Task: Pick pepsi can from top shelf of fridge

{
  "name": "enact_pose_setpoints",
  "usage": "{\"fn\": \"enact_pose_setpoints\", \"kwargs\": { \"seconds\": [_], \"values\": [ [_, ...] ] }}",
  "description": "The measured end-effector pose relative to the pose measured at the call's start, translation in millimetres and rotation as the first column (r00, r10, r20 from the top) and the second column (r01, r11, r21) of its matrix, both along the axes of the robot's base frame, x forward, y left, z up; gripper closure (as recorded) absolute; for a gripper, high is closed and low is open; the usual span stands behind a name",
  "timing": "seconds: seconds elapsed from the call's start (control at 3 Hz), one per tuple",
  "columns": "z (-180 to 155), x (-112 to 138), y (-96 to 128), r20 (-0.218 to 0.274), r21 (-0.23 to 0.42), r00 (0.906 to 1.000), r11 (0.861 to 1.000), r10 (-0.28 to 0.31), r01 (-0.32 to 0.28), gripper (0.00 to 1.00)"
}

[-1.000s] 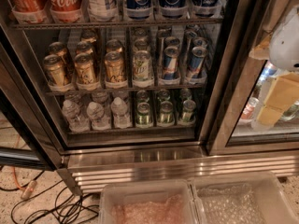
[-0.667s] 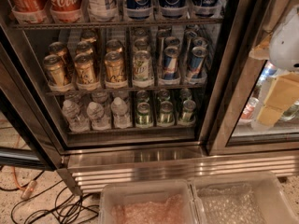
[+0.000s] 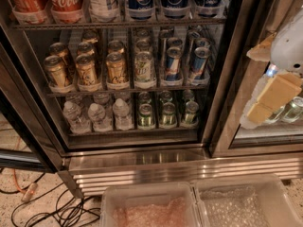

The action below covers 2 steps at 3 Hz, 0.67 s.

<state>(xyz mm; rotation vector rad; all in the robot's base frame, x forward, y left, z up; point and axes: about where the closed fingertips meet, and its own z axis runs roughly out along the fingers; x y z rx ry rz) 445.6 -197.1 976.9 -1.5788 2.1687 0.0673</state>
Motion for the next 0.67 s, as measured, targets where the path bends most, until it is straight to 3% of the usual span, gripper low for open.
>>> {"fn": "enact_pose_setpoints", "kwargs": {
  "seconds": [0.67],
  "values": [
    [5.5,-1.7,10.3,0.006,0.038,0.9999,0.999,0.01,-0.01,0.0]
  ]
}}
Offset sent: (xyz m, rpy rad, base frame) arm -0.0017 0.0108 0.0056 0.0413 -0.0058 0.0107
